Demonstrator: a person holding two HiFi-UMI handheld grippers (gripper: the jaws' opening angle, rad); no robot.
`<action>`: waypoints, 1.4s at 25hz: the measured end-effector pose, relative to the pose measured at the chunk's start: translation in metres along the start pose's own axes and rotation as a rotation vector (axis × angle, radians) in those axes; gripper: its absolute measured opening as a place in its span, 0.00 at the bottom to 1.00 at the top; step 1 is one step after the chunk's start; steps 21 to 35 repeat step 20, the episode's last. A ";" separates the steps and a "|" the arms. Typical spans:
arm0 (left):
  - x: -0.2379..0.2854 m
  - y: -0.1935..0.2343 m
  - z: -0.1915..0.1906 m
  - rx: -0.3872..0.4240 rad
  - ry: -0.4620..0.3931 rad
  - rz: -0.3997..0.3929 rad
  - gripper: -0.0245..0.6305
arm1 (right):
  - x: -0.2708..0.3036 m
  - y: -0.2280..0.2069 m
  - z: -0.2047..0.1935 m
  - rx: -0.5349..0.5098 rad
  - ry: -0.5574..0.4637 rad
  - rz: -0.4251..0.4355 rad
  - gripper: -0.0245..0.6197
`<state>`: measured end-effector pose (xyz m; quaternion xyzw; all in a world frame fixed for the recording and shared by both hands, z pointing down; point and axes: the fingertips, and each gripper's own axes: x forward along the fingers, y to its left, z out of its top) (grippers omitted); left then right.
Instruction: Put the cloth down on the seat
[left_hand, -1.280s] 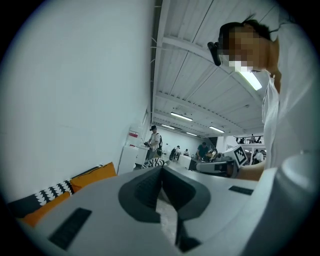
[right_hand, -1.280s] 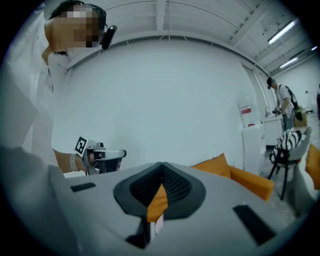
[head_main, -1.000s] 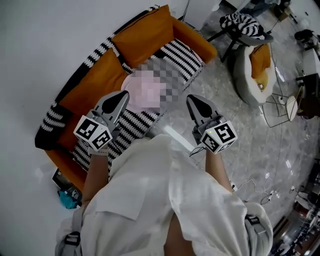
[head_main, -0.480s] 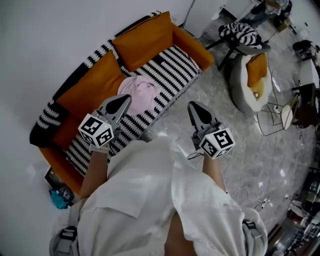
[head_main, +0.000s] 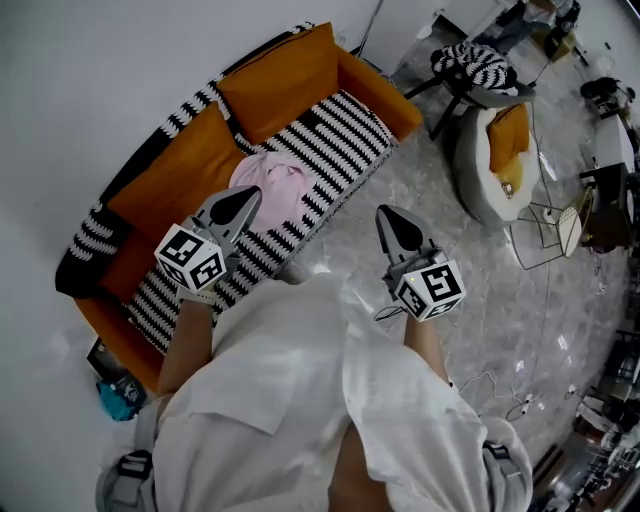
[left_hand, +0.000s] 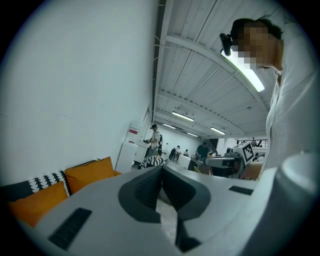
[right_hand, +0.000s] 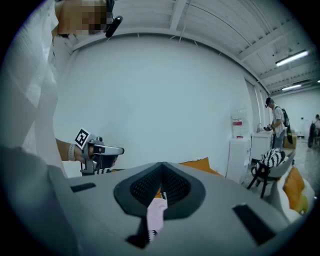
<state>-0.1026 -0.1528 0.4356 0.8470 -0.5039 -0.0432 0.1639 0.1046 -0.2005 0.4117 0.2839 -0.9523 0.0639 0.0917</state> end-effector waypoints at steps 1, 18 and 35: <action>0.000 0.000 0.000 -0.002 0.002 0.000 0.06 | 0.000 0.000 0.000 -0.002 0.003 0.001 0.05; -0.005 0.010 0.000 -0.019 0.011 0.014 0.06 | 0.012 0.008 -0.004 -0.015 0.036 0.033 0.05; -0.005 0.011 -0.001 -0.020 0.014 0.012 0.06 | 0.013 0.009 -0.005 -0.014 0.039 0.036 0.05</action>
